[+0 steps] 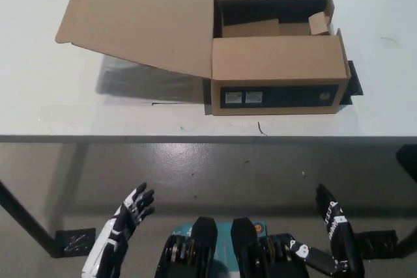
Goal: A small storge box is placed at the center of the table and the robot uses its left hand to push the lid and close it
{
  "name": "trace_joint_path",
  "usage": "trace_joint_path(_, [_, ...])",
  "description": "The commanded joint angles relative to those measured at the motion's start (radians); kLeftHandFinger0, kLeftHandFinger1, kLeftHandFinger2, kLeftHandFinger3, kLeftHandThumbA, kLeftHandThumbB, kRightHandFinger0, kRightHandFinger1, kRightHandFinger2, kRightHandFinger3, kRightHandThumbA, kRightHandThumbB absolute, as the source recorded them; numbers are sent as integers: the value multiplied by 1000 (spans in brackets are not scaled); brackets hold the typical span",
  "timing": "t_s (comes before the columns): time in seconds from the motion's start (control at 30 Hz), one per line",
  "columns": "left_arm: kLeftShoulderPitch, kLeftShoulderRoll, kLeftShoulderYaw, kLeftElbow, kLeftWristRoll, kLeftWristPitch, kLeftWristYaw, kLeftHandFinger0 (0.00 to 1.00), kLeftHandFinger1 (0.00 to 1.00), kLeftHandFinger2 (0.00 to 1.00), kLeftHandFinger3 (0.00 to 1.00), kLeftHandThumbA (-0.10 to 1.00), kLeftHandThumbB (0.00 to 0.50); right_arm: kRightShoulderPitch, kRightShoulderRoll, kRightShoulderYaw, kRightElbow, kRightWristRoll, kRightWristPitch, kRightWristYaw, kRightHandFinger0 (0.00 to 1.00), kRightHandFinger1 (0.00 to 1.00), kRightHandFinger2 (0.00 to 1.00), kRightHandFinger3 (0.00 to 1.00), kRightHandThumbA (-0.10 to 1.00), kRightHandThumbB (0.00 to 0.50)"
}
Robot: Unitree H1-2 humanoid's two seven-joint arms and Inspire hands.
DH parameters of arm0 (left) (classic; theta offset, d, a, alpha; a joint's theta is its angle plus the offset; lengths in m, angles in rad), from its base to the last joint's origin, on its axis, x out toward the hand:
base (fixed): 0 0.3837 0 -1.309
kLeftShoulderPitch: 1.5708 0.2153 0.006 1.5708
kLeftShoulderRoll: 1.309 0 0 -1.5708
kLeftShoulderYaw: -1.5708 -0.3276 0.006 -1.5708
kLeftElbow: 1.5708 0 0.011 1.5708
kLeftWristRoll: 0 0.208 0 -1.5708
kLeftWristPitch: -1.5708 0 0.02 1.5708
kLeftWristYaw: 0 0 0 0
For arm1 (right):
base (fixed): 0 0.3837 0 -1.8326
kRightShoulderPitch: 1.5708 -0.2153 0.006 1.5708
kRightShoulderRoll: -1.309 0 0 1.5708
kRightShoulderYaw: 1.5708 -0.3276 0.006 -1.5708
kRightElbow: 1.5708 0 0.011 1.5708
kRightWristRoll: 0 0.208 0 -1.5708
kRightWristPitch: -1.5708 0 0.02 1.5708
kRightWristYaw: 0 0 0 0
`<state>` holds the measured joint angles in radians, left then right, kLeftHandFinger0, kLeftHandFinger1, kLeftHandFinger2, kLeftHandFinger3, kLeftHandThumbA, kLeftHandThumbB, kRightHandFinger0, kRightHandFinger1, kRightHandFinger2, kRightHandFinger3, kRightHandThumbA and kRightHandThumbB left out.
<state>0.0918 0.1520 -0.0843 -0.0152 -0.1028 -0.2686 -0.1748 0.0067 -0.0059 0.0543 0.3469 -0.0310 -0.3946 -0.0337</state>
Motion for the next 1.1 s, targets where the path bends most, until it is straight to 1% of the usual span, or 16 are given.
trace_joint_path(0.0, [-4, 10, -1, -108, -121, 8, -57, 1000, 1000, 1000, 1000, 1000, 225, -33, -1, 4, -6, -8, -75, -15, 1000, 1000, 1000, 1000, 1000, 401])
trace_joint_path(0.07, [-14, 9, 5, -139, -148, 17, -59, 1000, 1000, 1000, 1000, 1000, 224, -43, -3, 5, -3, -14, -75, -23, 1000, 1000, 1000, 1000, 1000, 404])
trace_joint_path(0.13, [-17, 3, 17, -199, -202, 54, -50, 1000, 1000, 1000, 1000, 1000, 223, -49, -2, 4, 0, -11, -75, -23, 1000, 1000, 1000, 1000, 1000, 402])
trace_joint_path(0.2, [-21, 5, 23, -246, -248, 110, -42, 1000, 1000, 1000, 1000, 1000, 258, -52, -2, 3, 1, -8, -75, -21, 1000, 1000, 1000, 1000, 1000, 400])
trace_joint_path(0.27, [-38, 22, 36, -306, -358, 213, -44, 1000, 1000, 1000, 1000, 1000, 312, -57, -1, 1, 1, -4, -75, -18, 1000, 1000, 1000, 1000, 1000, 398])
trace_joint_path(0.3, [-45, 23, 40, -311, -372, 225, -44, 1000, 1000, 1000, 1000, 1000, 317, -59, -1, 0, 0, -4, -75, -19, 1000, 1000, 1000, 1000, 1000, 399])
trace_joint_path(0.33, [-73, 23, 58, -312, -476, 263, -48, 1000, 1000, 1000, 1000, 1000, 318, -62, -2, -1, 0, -5, -75, -21, 1000, 1000, 1000, 1000, 1000, 400])
trace_joint_path(0.5, [-147, 19, 118, -287, -673, 347, -48, 1000, 1000, 1000, 1000, 1000, 325, -69, 1, -3, 4, -4, -75, -22, 1000, 1000, 1000, 1000, 1000, 406])
trace_joint_path(0.53, [-179, 10, 139, -269, -769, 379, -46, 1000, 1000, 1000, 1000, 1000, 332, -75, 2, -5, 5, -2, -75, -23, 1000, 1000, 1000, 1000, 1000, 407])
trace_joint_path(0.57, [-186, 7, 146, -265, -797, 390, -47, 1000, 1000, 1000, 1000, 1000, 334, -76, 3, -5, 4, -2, -75, -23, 1000, 1000, 1000, 1000, 1000, 407])
trace_joint_path(0.6, [-205, 5, 157, -247, -833, 405, -52, 1000, 1000, 1000, 1000, 1000, 354, -76, 2, -4, 4, -4, -75, -24, 1000, 1000, 1000, 1000, 1000, 406])
trace_joint_path(0.73, [-264, -17, 205, -160, -955, 465, -64, 1000, 1000, 1000, 1000, 1000, 365, -70, 4, -4, 0, -3, -75, -23, 1000, 1000, 1000, 1000, 1000, 406])
trace_joint_path(0.87, [-317, -40, 245, -74, -1004, 513, -53, 1000, 1000, 1000, 1000, 1000, 365, -72, 4, -6, 0, 1, -75, -20, 1000, 1000, 1000, 1000, 1000, 408])
trace_joint_path(0.9, [-334, -43, 256, -40, -1015, 530, -57, 1000, 1000, 1000, 1000, 1000, 375, -72, 3, -6, 1, 1, -75, -20, 1000, 1000, 1000, 1000, 1000, 408])
trace_joint_path(1.0, [-369, -52, 278, 26, -1005, 546, -72, 1000, 1000, 1000, 1000, 1000, 377, -72, 1, -3, 2, -7, -75, -28, 1000, 1000, 1000, 1000, 1000, 405])
trace_joint_path(1.07, [-400, -60, 301, 89, -1003, 556, -77, 1000, 1000, 1000, 1000, 1000, 368, -69, 1, -1, 2, -14, -75, -34, 1000, 1000, 1000, 1000, 1000, 399])
